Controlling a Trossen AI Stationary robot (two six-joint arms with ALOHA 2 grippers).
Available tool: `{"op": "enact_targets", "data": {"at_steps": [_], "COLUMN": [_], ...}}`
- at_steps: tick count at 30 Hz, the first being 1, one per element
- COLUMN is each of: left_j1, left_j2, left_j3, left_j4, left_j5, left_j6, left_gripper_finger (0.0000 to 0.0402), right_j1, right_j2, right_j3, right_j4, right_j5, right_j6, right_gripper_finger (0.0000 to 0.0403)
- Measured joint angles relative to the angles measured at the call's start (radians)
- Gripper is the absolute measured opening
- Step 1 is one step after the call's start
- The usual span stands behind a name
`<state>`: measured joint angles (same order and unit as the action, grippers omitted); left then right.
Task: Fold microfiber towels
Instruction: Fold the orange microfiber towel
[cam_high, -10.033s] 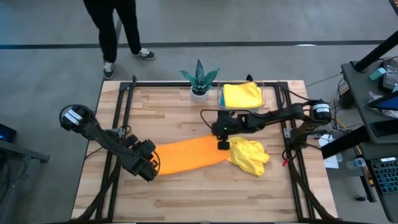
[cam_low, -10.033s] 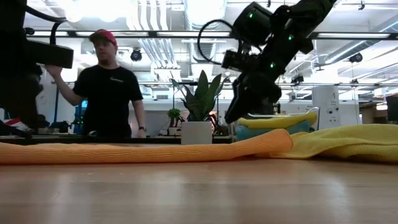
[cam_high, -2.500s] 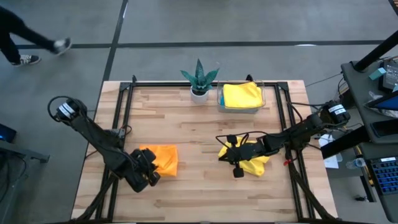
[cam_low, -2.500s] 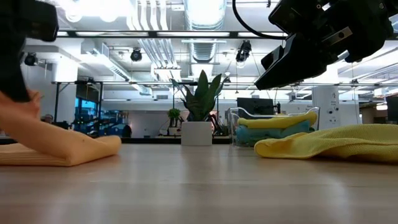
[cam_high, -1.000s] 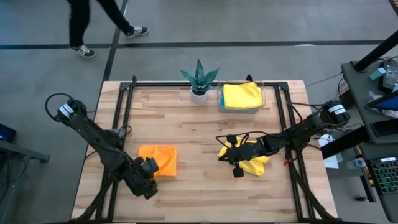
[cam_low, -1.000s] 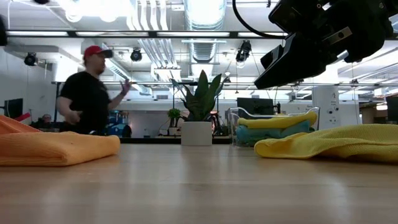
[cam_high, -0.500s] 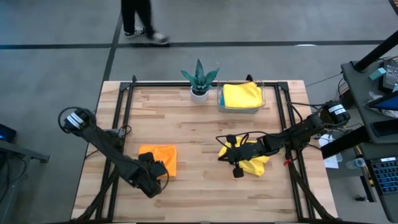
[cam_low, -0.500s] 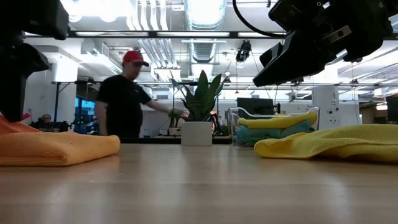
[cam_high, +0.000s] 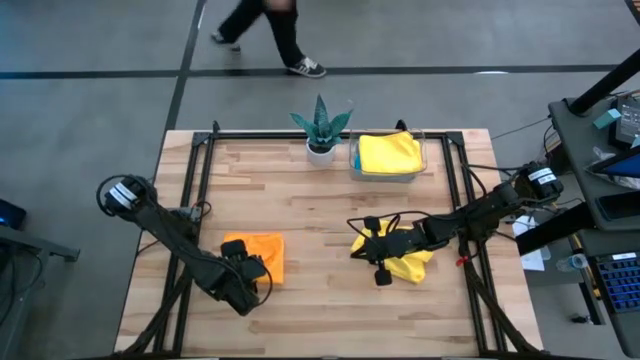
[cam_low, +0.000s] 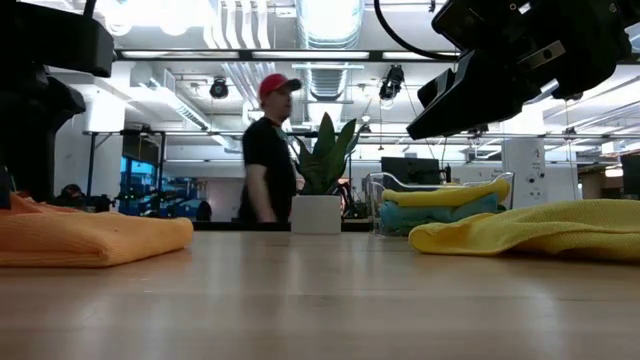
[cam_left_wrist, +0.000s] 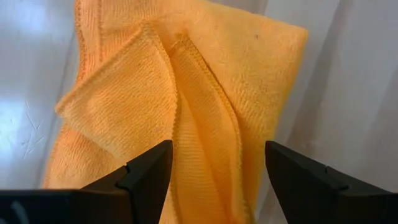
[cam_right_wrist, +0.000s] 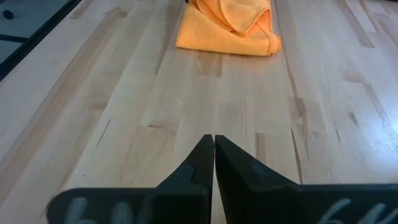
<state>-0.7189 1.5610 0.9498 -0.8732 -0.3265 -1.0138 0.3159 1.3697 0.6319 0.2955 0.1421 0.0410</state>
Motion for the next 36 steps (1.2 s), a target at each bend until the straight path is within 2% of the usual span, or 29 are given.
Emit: {"op": "enact_targets", "data": {"at_steps": [10,19,23,31,36], "left_j1": [0.006,0.063,0.095,0.109,0.11], "left_j2": [0.002,0.008,0.021,0.041,0.065], "left_j3": [0.051,0.052,0.051,0.05,0.05], "left_j4": [0.0,-0.003,-0.012,-0.051,-0.051], "left_j5": [-0.002,0.005,0.062,0.11,0.132], "left_j6": [0.0,0.048,0.088,0.103,0.107], "left_gripper_finger": [0.024,0.024,0.024,0.0239,0.0217], "right_j1": [0.0,0.0,0.0,0.0,0.0], "right_j2": [0.0,0.0,0.0,0.0,0.0], "right_j3": [0.0,0.0,0.0,-0.004,-0.014], "right_j4": [0.0,0.02,0.02,0.017,0.017], "right_j5": [0.0,0.0,0.0,0.0,0.0], "right_j6": [-0.005,-0.013,-0.015,-0.017,-0.016], "right_gripper_finger": [0.0009,0.0009,0.0009,0.0009,0.0009]}}
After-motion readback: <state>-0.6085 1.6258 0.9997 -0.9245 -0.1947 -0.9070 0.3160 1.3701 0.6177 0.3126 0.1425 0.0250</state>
